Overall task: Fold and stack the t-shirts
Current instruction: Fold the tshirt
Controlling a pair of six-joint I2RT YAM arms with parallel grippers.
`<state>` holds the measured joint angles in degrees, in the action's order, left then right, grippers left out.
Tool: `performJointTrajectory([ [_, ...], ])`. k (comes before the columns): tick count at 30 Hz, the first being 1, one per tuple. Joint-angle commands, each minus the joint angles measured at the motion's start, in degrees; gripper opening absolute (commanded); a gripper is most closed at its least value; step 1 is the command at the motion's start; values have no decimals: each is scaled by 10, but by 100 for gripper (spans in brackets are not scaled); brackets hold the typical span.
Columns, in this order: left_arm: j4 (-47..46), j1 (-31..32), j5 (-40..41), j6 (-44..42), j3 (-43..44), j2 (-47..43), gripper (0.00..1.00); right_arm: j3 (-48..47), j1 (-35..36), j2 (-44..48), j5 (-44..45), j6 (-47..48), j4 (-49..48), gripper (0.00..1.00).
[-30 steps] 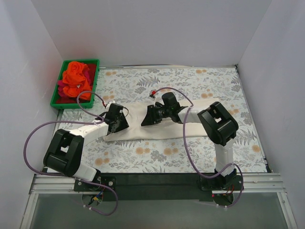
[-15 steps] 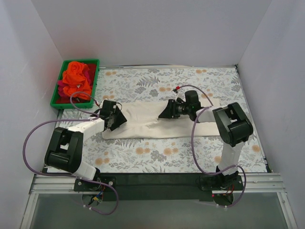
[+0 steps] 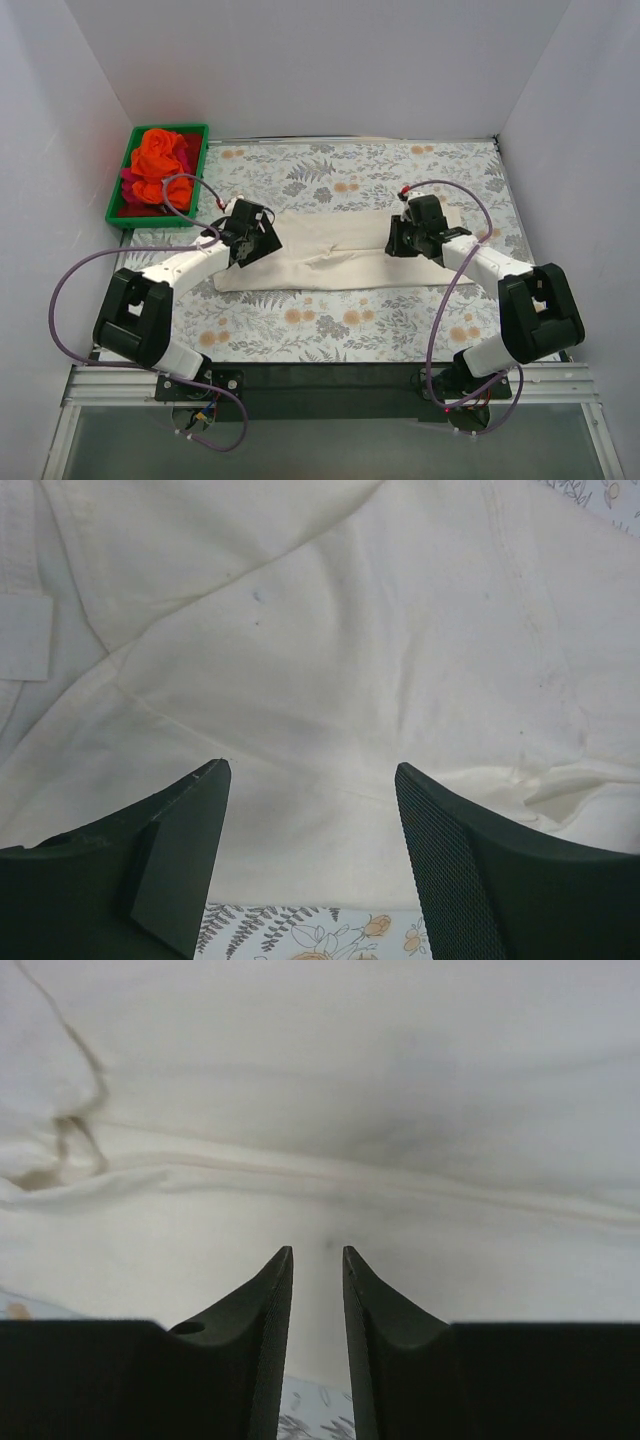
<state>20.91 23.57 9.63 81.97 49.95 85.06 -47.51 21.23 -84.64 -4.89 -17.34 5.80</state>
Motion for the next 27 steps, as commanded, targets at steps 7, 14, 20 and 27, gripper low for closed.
performJointTrajectory([
  [7,-1,10,21,17,38,87,63,28,1,-13,120,39,140,31],
  [14,3,4,47,-30,174,250,63,59,64,-29,57,29,201,37],
  [20,0,-17,30,-194,367,404,66,50,179,-59,-69,22,247,40],
  [27,-21,-29,37,-361,554,498,72,-49,255,-102,-83,56,272,40],
])
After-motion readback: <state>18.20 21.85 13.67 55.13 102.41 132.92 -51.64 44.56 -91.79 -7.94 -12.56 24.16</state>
